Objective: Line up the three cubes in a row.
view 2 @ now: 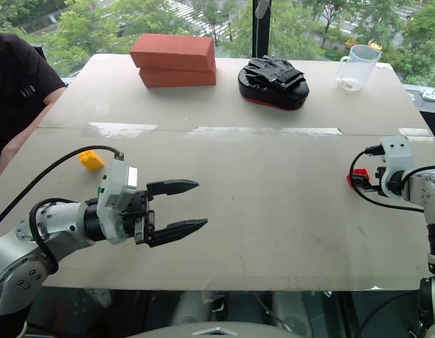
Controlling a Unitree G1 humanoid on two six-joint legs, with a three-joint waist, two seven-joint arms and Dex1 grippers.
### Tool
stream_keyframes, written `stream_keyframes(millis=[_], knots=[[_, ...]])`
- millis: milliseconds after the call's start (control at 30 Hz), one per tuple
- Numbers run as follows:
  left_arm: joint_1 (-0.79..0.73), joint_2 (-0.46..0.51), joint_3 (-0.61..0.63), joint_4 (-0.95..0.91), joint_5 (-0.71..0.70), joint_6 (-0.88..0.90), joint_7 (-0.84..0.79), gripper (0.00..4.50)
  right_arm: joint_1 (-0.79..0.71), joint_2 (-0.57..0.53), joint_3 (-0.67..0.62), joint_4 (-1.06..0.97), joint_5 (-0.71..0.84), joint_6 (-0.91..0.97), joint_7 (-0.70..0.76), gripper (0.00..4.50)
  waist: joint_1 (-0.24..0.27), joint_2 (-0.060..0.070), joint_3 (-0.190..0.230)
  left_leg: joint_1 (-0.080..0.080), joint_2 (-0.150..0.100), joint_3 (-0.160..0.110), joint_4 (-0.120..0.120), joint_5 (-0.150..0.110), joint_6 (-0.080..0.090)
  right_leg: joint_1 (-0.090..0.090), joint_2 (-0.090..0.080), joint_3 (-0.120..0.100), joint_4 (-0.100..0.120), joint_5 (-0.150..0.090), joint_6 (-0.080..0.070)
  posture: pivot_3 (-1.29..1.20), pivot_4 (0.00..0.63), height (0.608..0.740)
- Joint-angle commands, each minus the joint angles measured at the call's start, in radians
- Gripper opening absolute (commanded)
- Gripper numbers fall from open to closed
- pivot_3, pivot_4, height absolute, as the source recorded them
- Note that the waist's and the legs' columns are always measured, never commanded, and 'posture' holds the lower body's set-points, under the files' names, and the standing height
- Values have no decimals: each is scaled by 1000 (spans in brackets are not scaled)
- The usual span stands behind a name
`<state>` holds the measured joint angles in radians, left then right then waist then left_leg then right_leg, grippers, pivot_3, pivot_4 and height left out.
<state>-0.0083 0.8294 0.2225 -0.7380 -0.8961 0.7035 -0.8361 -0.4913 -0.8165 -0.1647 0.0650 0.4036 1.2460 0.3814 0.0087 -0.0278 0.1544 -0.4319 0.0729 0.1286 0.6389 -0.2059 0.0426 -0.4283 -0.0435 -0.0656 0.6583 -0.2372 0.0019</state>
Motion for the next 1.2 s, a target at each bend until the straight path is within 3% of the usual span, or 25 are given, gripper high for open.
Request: stream_keyframes(millis=[33,100,133,367,500,667,867,1200], knots=[[0,8,7,-32,-25,-4,4,4378,-39,1,5,27,-9,-37,36,2718,0,0,0,0,0,0,0,0,0,0,0,0,0,0,0,0,150,740],[5,8,8,-36,-24,-5,9,4378,-43,-2,19,35,-14,-47,55,1568,1,0,0,0,0,0,1,0,0,0,0,0,0,0,0,0,150,740],[8,6,10,-37,-22,-6,14,4378,-43,-8,30,36,-16,-60,72,1300,0,0,0,0,0,0,1,0,0,0,0,0,0,0,0,0,150,740],[81,-13,42,-48,-1,-36,47,4378,-18,-16,124,-206,83,-281,396,1307,-7,1,0,0,1,0,2,0,0,0,0,1,1,0,1,0,150,740],[222,3,143,-73,-6,-46,23,4378,-245,90,495,-140,-96,-553,643,1307,-39,1,1,3,3,0,2,0,0,0,2,1,1,1,0,0,150,740],[338,20,250,-96,-23,-48,-11,4378,-436,224,726,113,-290,-761,772,1307,-34,2,2,1,3,-5,3,0,-1,-1,1,-2,2,0,-3,0,150,740],[457,14,353,-134,-36,-52,-27,4378,-523,320,748,264,-350,-806,846,1307,-19,2,2,-1,0,0,4,2,-4,-1,-8,-3,1,1,-9,0,150,740],[480,12,360,-142,-25,-63,-21,4378,-570,389,738,365,-428,-785,892,1307,-25,2,2,0,1,-2,4,0,-2,-1,-7,-3,4,1,-9,0,150,740]])
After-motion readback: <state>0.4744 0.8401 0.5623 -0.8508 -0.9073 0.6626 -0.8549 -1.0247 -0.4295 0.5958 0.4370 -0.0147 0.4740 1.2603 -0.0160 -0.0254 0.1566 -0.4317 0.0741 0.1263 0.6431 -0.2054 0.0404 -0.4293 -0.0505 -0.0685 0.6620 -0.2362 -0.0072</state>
